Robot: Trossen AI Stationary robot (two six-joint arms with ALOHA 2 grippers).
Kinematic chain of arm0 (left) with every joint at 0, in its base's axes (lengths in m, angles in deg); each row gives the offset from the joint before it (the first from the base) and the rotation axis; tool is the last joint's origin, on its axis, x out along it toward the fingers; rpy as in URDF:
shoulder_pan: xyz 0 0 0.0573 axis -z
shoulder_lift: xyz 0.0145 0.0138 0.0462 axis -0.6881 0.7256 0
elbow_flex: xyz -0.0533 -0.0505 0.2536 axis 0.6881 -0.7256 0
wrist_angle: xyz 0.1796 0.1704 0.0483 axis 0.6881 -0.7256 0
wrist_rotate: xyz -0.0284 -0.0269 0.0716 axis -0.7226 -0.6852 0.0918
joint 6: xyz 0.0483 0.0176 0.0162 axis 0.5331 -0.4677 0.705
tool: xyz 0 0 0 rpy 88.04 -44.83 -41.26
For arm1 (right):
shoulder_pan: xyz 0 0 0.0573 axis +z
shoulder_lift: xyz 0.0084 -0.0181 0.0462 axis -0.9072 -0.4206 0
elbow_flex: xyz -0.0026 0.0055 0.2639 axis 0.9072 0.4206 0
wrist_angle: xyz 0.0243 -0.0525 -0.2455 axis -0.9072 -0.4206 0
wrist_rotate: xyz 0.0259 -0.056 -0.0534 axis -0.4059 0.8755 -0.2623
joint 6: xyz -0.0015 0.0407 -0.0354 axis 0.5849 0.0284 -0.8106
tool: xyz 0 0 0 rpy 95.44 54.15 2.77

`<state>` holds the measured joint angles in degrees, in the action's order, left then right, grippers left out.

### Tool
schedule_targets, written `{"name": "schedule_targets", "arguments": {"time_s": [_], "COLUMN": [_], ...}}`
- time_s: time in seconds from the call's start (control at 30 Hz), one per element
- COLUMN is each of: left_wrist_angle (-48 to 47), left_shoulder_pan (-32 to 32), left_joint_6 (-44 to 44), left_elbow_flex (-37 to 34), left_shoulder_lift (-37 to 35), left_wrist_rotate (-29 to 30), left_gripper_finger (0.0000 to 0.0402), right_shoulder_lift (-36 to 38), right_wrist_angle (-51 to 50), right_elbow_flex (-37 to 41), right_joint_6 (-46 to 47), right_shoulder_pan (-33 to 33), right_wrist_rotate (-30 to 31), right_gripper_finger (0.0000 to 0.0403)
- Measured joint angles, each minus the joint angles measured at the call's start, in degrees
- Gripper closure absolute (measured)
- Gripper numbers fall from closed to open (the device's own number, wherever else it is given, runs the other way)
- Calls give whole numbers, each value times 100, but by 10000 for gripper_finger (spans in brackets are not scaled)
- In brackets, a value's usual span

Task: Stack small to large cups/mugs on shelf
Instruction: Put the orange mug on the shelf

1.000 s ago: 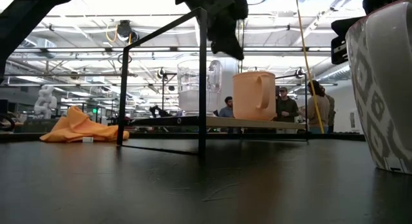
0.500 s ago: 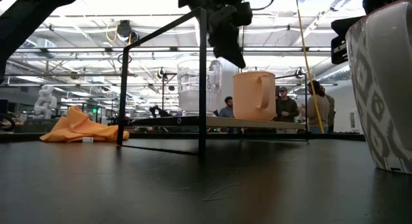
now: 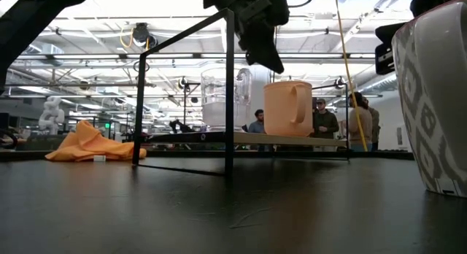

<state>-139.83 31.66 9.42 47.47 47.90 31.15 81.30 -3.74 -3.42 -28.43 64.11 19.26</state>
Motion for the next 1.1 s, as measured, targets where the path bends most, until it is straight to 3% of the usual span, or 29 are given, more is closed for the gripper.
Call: {"name": "schedule_targets", "arguments": {"time_s": [0.33, 0.47, 0.7, 1.1], "left_wrist_angle": [-96, -240, -775, -661], "left_shoulder_pan": [-4, 7, 205, 426], "left_joint_6": [-87, 163, 937, 1712], "left_elbow_flex": [0, 0, 0, 0], "left_shoulder_lift": [0, 0, 0, 0], "left_wrist_rotate": [333, 332, 336, 379], "left_gripper_finger": [245, 216, 202, 201], "right_shoulder_lift": [0, 0, 0, -2], "right_wrist_angle": [-29, -29, -70, -109], "right_elbow_flex": [0, 0, 0, 0], "right_joint_6": [0, 0, 10, 13], "right_shoulder_pan": [0, -1, -1, -1], "right_wrist_rotate": [2, 1, 0, 0], "right_gripper_finger": [403, 403, 403, 403]}}
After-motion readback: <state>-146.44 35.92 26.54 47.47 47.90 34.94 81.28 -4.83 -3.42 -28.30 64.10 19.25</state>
